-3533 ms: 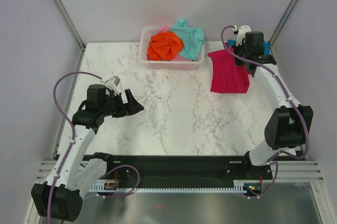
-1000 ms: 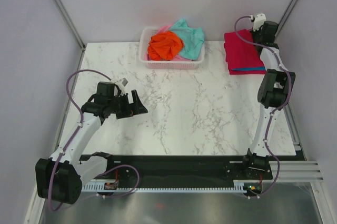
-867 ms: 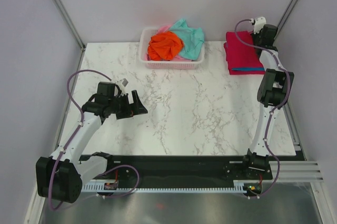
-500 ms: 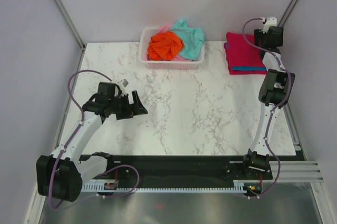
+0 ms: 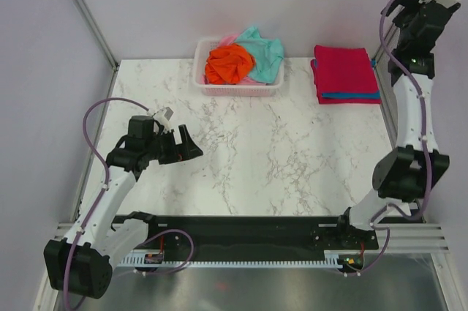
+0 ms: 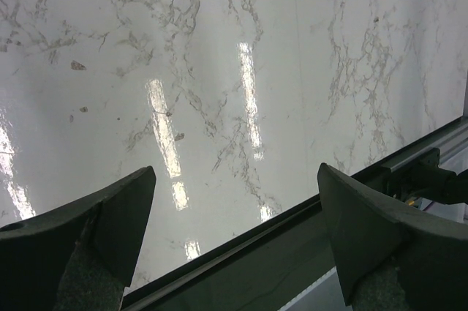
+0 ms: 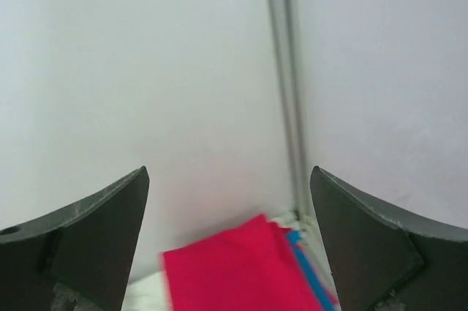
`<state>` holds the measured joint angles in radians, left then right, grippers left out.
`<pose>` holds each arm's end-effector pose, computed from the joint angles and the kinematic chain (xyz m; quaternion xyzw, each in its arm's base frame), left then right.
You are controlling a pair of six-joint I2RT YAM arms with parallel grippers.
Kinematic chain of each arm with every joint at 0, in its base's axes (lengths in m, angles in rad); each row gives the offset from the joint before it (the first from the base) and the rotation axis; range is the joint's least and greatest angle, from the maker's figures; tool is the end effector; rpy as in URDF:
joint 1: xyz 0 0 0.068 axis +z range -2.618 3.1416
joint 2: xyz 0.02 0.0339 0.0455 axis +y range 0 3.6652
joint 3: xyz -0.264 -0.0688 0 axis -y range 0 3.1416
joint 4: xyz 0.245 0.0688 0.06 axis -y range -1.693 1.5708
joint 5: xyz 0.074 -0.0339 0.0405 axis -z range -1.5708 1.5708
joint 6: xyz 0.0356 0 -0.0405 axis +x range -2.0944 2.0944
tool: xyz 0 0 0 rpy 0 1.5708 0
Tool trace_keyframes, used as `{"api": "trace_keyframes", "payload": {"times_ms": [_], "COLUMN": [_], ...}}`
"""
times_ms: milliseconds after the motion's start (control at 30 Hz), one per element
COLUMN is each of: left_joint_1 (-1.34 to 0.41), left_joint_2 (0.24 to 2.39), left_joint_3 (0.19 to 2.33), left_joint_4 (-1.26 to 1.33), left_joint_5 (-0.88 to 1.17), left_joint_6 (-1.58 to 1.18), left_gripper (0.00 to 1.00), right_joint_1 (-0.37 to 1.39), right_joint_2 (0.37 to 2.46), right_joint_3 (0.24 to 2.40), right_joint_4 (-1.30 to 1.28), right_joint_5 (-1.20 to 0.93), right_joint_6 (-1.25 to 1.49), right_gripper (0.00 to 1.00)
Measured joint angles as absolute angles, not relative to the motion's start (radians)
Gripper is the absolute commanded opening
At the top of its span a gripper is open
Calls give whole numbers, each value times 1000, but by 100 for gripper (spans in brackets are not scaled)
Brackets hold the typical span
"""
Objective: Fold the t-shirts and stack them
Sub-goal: Reset both grippers
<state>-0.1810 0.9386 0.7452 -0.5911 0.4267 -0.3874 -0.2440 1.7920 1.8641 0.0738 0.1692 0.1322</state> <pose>0.1855 -0.0489 0.2631 -0.0123 0.9063 -0.2927 0.3046 0.4118 -0.1087 0.4644 0.1846 0.6279 -0.0973 0.7498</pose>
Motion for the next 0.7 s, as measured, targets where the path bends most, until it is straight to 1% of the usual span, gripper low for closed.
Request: {"api": "trace_keyframes", "payload": {"times_ms": [100, 200, 300, 433, 533, 600, 700], "left_joint_1": [-181, -181, -181, -181, -181, -181, -181], "left_joint_2": [938, 939, 939, 929, 913, 904, 896], "left_joint_3": [745, 745, 746, 746, 746, 746, 746], "left_joint_4": [-590, -590, -590, -590, -589, -589, -589], "left_joint_5": [424, 425, 424, 423, 417, 409, 395], "left_joint_6": [-387, -387, -387, -387, -387, -387, -387], "left_gripper": [100, 100, 100, 100, 100, 100, 100], "right_joint_1": [-186, -47, 121, 345, 480, 545, 590], "right_joint_2": [1512, 1294, 1179, 1081, 959, 870, 775], "right_joint_3": [1628, 1347, 1113, 803, 664, 621, 593], "right_joint_4": [45, 12, -42, -163, -247, -274, -279], "right_joint_5": [155, 125, 109, 120, 148, 167, 188], "right_joint_6": [265, 370, 461, 605, 687, 728, 766], "right_gripper": [98, 98, 98, 98, 98, 98, 98]}}
